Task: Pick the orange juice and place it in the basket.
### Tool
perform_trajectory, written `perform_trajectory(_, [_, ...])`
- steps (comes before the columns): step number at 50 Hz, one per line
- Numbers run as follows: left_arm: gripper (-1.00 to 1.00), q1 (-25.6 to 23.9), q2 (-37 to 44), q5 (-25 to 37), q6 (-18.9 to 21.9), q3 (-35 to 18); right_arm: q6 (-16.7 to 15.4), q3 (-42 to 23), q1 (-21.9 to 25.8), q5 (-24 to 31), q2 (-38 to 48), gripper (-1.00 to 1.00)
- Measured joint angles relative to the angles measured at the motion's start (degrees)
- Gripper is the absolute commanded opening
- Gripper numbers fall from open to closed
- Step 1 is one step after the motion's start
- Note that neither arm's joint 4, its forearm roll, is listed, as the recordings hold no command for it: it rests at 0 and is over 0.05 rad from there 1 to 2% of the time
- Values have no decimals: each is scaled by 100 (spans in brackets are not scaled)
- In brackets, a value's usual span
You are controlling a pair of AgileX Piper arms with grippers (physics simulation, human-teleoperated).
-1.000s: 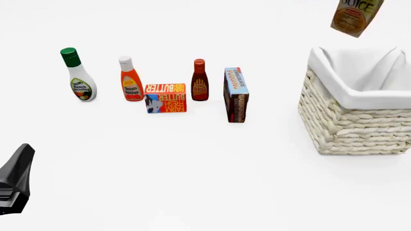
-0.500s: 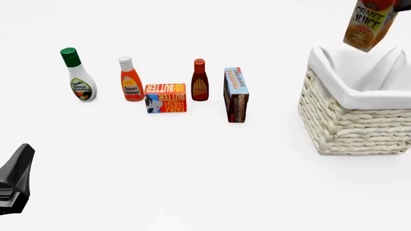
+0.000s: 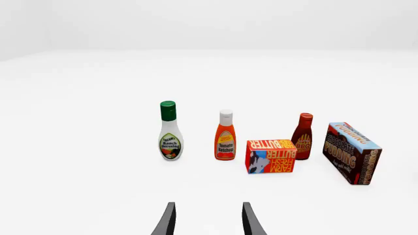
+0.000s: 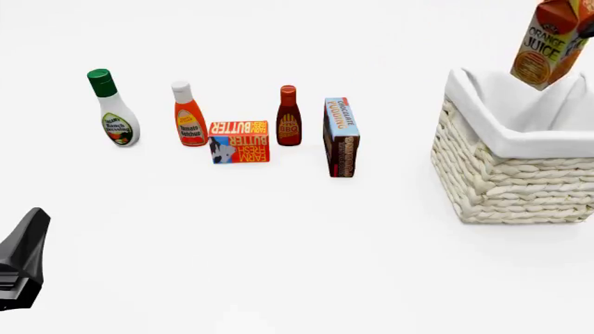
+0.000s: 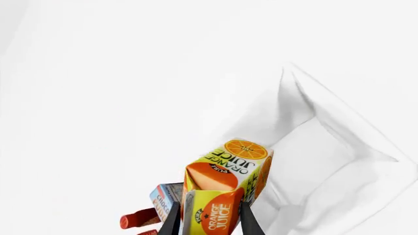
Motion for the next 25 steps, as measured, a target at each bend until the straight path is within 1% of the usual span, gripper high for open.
perform_trajectory(15, [100, 0, 0, 0, 0, 0, 67, 83, -61, -121, 9, -100])
perform_trajectory(25, [100, 0, 0, 0, 0, 0, 125, 11, -171, -148, 124, -100])
